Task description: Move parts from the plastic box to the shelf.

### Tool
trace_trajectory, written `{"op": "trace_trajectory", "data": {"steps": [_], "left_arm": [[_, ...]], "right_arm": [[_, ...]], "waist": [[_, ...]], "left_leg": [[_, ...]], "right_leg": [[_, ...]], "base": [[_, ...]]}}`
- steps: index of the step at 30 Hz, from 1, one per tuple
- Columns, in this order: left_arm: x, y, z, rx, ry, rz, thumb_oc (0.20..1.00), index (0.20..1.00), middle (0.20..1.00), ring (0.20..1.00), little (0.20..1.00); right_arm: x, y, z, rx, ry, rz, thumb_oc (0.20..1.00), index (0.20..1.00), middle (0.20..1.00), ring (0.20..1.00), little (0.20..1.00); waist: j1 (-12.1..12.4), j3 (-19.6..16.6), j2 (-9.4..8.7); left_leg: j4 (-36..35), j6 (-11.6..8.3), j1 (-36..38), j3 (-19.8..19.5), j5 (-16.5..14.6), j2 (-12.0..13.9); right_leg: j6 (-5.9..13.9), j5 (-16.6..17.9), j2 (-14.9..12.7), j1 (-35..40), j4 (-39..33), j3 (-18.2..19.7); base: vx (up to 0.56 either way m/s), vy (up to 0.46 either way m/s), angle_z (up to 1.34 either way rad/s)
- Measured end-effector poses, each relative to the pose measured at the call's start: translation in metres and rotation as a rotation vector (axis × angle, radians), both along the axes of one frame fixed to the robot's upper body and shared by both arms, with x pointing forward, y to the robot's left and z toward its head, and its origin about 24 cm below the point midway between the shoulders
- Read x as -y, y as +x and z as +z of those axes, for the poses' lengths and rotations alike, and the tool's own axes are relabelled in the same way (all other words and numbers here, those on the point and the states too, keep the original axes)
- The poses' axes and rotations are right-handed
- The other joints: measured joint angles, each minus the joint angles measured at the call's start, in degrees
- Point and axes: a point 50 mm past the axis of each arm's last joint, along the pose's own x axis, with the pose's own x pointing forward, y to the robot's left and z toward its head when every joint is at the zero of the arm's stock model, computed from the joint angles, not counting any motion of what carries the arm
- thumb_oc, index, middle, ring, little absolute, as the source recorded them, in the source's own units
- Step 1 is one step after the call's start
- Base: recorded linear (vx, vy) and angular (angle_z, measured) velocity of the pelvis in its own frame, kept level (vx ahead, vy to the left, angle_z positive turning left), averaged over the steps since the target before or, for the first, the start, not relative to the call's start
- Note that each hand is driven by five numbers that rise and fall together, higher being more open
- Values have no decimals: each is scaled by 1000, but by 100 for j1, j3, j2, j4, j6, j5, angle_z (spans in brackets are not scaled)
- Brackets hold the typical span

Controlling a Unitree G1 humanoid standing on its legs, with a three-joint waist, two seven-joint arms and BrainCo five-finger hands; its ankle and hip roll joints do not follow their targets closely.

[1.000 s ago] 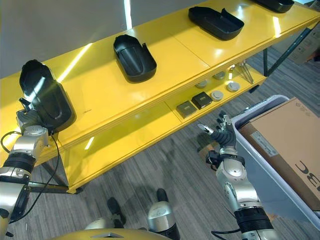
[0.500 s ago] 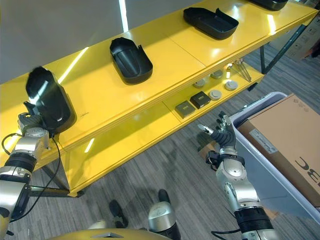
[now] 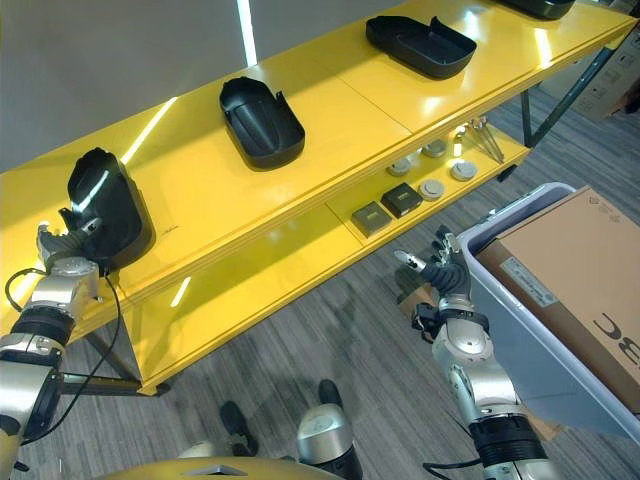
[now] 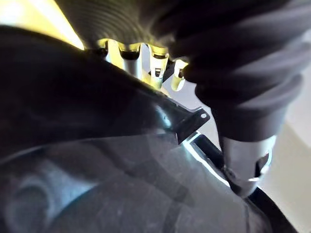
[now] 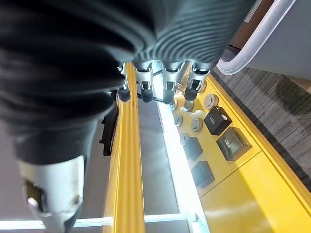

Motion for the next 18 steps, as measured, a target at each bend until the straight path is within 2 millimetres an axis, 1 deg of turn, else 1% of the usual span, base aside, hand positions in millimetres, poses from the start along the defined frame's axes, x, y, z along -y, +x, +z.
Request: {"op": "trace_trajectory", "data": {"steps": [4,7,10,11,12,13,15,17,18], "left_arm": [[5,-1,6,79,12,-40,1000,1000,1000,1000,1000],[17,-2,24,211,47,-113,1000,1000,1000,1000,1000],[19,-6,49,339,83,-146,1000,1000,1000,1000,1000],[20,-10,61,391,107,-164,1000,1000,1000,1000,1000],[23,-16,80,473,130,-195,1000,1000,1000,1000,1000],[25,-21,91,523,157,-213,1000,1000,1000,1000,1000],[24,-25,106,586,196,-227,1000,1000,1000,1000,1000],[21,-28,114,605,217,-238,1000,1000,1000,1000,1000],[25,-39,124,660,223,-291,1000,1000,1000,1000,1000]], "right_arm": [[1,-4,-4,-17,-1,-4,1000,1000,1000,1000,1000],[4,-9,-9,-35,-6,-17,1000,1000,1000,1000,1000],[5,-12,-11,-47,-31,-18,1000,1000,1000,1000,1000],[6,-13,-13,-53,-34,-22,1000,1000,1000,1000,1000],[7,-17,-15,-61,-33,-29,1000,1000,1000,1000,1000],[8,-20,-16,-61,-26,-40,1000,1000,1000,1000,1000],[9,-23,-16,-52,-10,-54,1000,1000,1000,1000,1000],[5,-22,-15,-41,4,-46,1000,1000,1000,1000,1000],[1,-23,-13,-21,14,-46,1000,1000,1000,1000,1000]], "waist": [[46,9,10],[156,30,40],[241,55,70],[277,56,71],[316,56,71],[346,55,72],[461,53,88],[512,52,90],[583,53,84]], "left_leg": [[0,1,-1,-9,0,-5],[-3,2,-1,-14,-4,-8],[-4,1,-3,-52,-6,-8],[-4,-2,-1,-66,-9,-8],[-4,-3,1,-128,-9,-13],[-4,-2,2,-161,-10,-15],[-3,-2,0,-164,-10,-15],[-2,0,0,-167,-12,-16],[-3,-1,-2,-189,-17,-21]], "right_leg": [[2,-1,-6,6,-1,-21],[2,-8,-33,15,-2,-37],[8,-21,-33,32,-3,-61],[10,-26,-33,47,-4,-77],[11,-31,-37,84,-4,-161],[5,-43,-37,101,-4,-178],[6,-54,-35,101,-4,-177],[9,-56,-35,104,-4,-177],[8,-55,-34,121,-4,-191]], "base": [[0,0,0],[-2,0,1],[0,-1,6],[8,5,11],[7,7,20],[5,10,19],[2,2,4],[6,-4,3],[2,-9,7]]}}
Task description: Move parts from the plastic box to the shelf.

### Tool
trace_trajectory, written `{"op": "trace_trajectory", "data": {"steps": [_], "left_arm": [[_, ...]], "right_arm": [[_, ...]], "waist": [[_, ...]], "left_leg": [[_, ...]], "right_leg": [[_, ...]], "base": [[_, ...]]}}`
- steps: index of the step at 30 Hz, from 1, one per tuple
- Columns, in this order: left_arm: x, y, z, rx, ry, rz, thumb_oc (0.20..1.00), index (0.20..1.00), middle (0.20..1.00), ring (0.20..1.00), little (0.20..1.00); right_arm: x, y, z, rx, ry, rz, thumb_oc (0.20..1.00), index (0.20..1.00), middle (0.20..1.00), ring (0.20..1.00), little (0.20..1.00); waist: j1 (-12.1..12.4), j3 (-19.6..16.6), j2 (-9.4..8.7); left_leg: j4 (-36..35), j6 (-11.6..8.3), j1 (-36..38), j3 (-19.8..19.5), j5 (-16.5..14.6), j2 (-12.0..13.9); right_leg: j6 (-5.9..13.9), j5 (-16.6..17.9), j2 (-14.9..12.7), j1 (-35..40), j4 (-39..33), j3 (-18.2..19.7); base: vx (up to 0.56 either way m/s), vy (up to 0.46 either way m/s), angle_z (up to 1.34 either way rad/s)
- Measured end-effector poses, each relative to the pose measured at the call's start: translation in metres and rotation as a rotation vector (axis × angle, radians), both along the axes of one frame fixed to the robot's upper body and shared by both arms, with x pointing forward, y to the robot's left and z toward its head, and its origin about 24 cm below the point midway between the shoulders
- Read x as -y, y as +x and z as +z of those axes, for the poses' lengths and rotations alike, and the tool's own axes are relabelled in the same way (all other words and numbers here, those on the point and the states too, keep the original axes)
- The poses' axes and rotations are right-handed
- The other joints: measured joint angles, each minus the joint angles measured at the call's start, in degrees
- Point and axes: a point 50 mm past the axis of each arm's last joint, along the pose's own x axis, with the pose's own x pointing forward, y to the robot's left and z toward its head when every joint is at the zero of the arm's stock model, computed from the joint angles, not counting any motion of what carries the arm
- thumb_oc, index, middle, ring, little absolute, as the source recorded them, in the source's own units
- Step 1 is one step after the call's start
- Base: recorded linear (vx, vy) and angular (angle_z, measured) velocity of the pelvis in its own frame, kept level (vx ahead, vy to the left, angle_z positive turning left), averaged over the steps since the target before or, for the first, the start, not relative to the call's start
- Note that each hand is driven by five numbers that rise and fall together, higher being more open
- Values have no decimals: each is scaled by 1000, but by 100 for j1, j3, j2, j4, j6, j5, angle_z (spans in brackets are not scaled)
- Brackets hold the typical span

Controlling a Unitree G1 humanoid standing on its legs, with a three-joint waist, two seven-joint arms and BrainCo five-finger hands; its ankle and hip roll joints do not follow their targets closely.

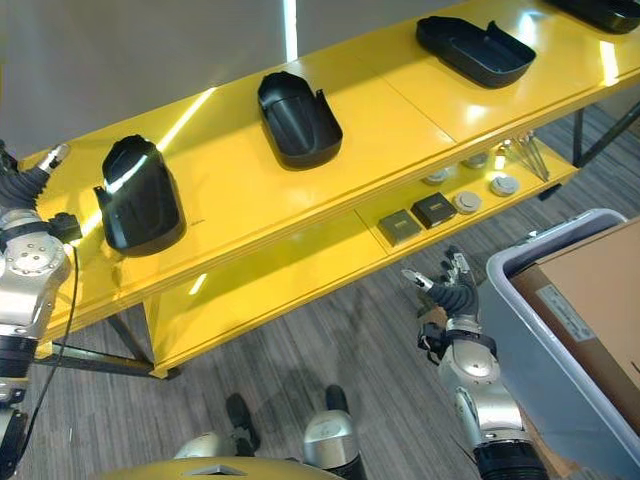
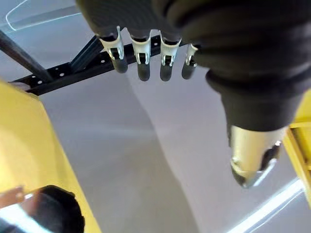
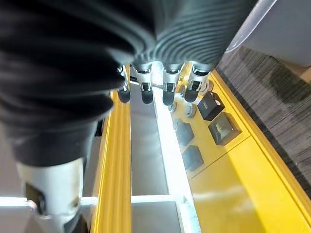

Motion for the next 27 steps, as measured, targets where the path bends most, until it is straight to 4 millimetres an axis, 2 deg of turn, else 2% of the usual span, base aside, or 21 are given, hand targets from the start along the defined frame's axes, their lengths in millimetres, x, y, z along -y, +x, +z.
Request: {"op": "trace_trajectory", "data": {"steps": [5,6,8,9,12,16,19,27], "left_arm": [[22,-16,4,18,57,-211,1000,1000,1000,1000,1000],[33,-23,0,8,79,-315,711,711,711,711,711],[51,-39,-15,-25,79,-463,310,310,310,310,310],[61,-44,-24,-57,73,-550,200,200,200,200,200],[86,-57,-44,-110,54,-740,200,200,200,200,200],[118,-70,-57,-149,13,-971,200,200,200,200,200],[113,-70,-62,-148,31,-972,200,200,200,200,200],[102,-73,-67,-160,32,-922,200,200,200,200,200]], "right_arm": [[0,-2,1,9,-4,-19,1000,1000,1000,1000,1000],[1,-4,1,6,-2,-31,1000,1000,1000,1000,1000],[-2,-9,5,25,0,-36,1000,1000,1000,1000,1000],[-2,-12,6,27,0,-39,1000,1000,1000,1000,1000],[3,-21,0,7,11,-81,1000,1000,1000,1000,1000],[5,-29,-9,-33,12,-99,1000,1000,1000,1000,1000],[8,-34,-12,-37,6,-124,1000,1000,1000,1000,1000],[9,-38,-12,-26,15,-134,1000,1000,1000,1000,1000]], "waist": [[155,-4,-6],[245,-7,-10],[280,-7,-20],[316,-13,-37],[395,-65,-134],[393,-192,-336],[331,-322,-395],[407,-392,-345]], "left_leg": [[1,3,-2,-114,3,-17],[1,3,-4,-132,5,-16],[0,3,-11,-147,4,-16],[0,3,-20,-163,4,-12],[-1,3,-48,-195,4,4],[-2,10,-99,-209,0,17],[-3,12,-104,-163,-4,21],[-3,27,-127,-148,-14,25]], "right_leg": [[15,-19,15,68,0,-134],[16,-27,28,75,0,-144],[9,-37,30,76,0,-148],[3,-41,37,74,0,-153],[-5,-57,56,56,-1,-161],[-15,-79,49,6,0,-155],[-15,-78,48,-16,0,-129],[-17,-75,43,-37,0,-132]], "base": [[-16,-28,11],[-35,-67,11],[-27,-55,5],[-22,-41,6],[-16,-37,4],[4,-14,1],[4,1,-6],[0,1,-1]]}}
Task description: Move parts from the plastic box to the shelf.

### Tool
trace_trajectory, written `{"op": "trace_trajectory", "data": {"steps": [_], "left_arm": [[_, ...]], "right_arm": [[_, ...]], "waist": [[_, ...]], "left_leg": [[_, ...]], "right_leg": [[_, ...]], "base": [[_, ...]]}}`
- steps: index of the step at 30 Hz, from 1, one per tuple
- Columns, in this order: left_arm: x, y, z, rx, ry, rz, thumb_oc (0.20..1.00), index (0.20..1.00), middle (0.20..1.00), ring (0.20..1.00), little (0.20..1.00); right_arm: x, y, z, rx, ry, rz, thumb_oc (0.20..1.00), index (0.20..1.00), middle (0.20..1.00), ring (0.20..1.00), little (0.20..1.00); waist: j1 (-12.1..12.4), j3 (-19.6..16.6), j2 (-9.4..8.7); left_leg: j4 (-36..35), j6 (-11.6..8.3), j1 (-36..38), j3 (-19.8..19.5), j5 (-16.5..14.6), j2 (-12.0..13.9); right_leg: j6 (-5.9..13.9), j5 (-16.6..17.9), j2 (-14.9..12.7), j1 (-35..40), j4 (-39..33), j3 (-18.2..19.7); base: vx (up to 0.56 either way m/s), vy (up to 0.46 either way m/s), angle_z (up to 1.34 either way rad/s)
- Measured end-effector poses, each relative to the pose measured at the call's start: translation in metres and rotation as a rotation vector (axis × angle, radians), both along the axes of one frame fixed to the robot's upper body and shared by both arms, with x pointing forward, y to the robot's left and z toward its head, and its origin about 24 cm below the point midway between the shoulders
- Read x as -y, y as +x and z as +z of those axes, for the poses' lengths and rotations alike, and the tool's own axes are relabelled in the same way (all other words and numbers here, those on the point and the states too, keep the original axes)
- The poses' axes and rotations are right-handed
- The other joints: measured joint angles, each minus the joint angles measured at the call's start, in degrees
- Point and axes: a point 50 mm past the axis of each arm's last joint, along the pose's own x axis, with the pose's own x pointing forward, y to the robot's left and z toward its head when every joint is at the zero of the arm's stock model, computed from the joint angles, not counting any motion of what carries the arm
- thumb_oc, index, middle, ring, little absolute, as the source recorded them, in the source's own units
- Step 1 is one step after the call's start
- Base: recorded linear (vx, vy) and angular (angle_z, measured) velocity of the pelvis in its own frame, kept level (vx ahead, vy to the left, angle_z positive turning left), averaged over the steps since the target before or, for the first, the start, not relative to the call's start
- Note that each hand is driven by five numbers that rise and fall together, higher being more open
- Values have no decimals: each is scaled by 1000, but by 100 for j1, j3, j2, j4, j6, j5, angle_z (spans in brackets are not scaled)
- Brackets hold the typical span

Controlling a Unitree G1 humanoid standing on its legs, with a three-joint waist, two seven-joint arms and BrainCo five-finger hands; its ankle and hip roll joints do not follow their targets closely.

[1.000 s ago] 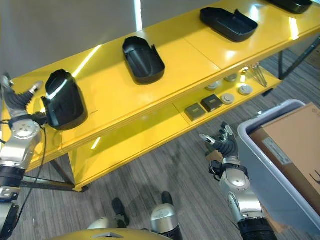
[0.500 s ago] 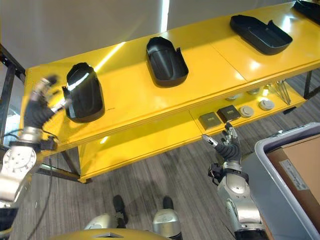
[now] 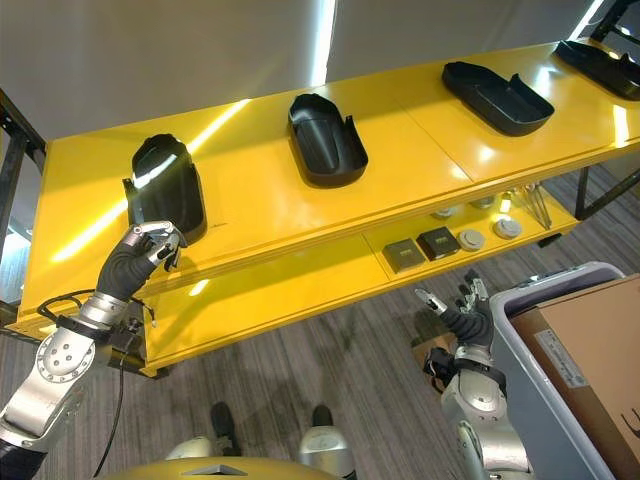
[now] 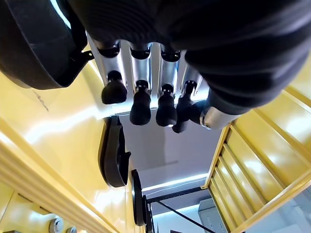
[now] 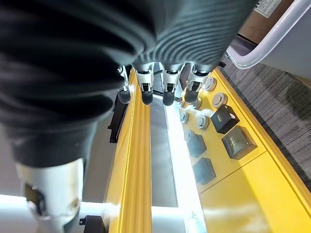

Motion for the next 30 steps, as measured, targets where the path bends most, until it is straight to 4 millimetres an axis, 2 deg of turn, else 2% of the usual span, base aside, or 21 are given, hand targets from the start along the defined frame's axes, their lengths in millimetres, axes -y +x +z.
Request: {"op": "trace_trajectory", "data": {"steps": [10,16,23,26,30], "left_arm": [[-12,7,-35,-161,47,61,200,200,200,200,200],[-12,5,-72,-324,46,70,200,200,200,200,200],[-5,4,-83,-369,-14,93,200,200,200,200,200],[-11,6,-94,-407,-17,160,200,200,200,200,200],[-17,8,-92,-393,-24,208,200,200,200,200,200]], "right_arm": [[1,0,0,0,2,0,1000,1000,1000,1000,1000],[1,1,-7,-38,-12,14,1000,1000,1000,1000,1000],[-1,1,-9,-47,-9,28,1000,1000,1000,1000,1000],[-2,1,-9,-49,-10,36,1000,1000,1000,1000,1000],[-2,1,-9,-48,-10,38,1000,1000,1000,1000,1000]], "waist": [[-38,-168,31],[-132,-268,20],[-177,-271,13],[-178,-260,-4],[-178,-243,-37]], "left_leg": [[0,1,-6,2,-1,0],[0,0,-58,33,-2,14],[0,4,-63,52,3,15],[0,4,-58,64,2,23],[0,3,-44,104,2,24]], "right_leg": [[3,-3,0,-12,0,7],[26,-17,3,-92,0,35],[12,4,4,-112,0,56],[22,-3,11,-115,-1,75],[27,0,10,-125,-1,129]], "base": [[0,0,0],[5,1,-3],[0,0,0],[0,0,0],[10,0,-5]]}}
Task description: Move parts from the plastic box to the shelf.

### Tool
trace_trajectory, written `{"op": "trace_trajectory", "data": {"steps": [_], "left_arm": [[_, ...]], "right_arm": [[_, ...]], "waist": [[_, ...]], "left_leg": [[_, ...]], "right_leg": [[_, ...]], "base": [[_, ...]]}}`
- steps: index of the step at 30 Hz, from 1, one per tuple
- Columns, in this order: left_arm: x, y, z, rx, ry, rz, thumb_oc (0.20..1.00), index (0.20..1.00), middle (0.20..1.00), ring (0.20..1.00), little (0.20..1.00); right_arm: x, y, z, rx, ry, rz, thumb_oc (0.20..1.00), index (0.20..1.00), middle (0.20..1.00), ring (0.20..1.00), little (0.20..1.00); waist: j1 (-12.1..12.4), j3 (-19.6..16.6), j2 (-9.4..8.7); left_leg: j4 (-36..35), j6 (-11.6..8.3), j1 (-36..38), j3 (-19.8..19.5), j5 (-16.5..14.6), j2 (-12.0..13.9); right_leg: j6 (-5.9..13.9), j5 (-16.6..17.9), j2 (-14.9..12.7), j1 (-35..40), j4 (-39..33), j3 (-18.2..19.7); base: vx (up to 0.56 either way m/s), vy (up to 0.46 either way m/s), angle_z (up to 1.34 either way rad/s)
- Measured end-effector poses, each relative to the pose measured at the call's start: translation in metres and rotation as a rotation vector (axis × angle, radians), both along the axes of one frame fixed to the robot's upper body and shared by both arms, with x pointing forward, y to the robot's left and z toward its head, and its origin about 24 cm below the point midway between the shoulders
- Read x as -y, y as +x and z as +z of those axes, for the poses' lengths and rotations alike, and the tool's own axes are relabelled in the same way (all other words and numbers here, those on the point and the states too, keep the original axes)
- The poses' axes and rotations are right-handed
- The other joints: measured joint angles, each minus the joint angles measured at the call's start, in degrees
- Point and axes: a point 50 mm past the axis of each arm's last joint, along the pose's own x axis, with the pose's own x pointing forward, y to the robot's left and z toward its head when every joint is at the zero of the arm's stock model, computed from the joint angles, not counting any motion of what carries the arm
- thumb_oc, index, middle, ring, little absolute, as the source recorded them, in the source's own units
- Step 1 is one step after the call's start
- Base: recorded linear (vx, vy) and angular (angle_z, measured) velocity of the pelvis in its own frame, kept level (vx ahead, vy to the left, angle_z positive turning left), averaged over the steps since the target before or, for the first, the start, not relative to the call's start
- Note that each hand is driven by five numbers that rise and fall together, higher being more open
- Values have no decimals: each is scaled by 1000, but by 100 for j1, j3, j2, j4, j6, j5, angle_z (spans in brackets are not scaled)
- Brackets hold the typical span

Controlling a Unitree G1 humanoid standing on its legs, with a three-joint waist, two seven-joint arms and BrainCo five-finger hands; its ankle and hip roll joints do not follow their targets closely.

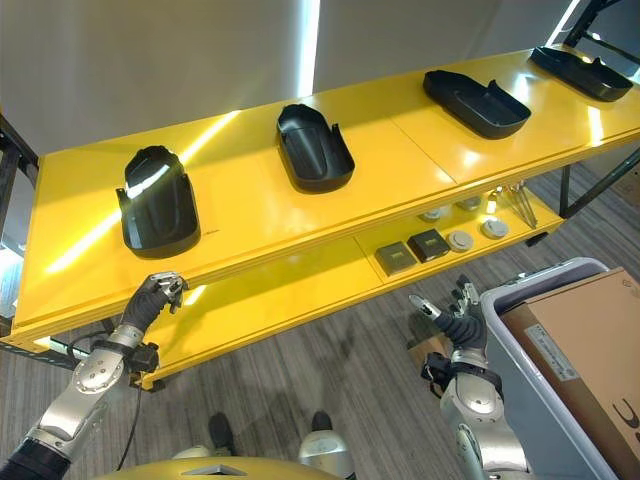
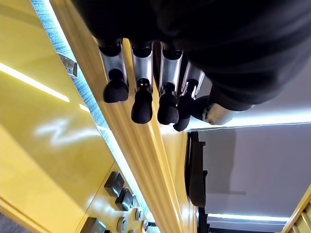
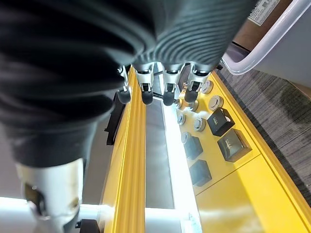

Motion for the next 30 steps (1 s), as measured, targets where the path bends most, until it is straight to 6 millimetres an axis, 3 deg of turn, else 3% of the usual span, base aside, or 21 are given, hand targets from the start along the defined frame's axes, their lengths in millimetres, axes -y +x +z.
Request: {"op": "trace_trajectory", "data": {"steps": [7,11,18,30], "left_arm": [[-14,15,17,80,7,101,200,200,200,200,200],[-18,21,17,84,12,126,200,200,200,200,200],[-9,34,31,144,-23,130,200,200,200,200,200],[5,36,4,26,-81,162,200,200,200,200,200]], "right_arm": [[-1,1,0,-1,1,18,1000,1000,1000,1000,1000],[0,1,-1,-8,1,25,1000,1000,1000,1000,1000],[0,7,-1,-9,-13,35,1000,1000,1000,1000,1000],[-7,10,-3,-14,-6,68,1000,1000,1000,1000,1000]], "waist": [[-5,5,-7],[-30,5,-6],[-173,5,-3],[-299,23,2]], "left_leg": [[-1,-4,74,53,-17,1],[0,8,77,61,-25,2],[-1,1,96,90,-28,0],[-1,-44,162,202,-41,21]], "right_leg": [[15,-7,-9,45,-2,31],[14,-7,-11,41,-1,35],[15,-6,-14,41,-1,51],[19,-10,0,37,-5,180]], "base": [[15,7,-3],[0,0,0],[7,1,-1],[5,-11,-5]]}}
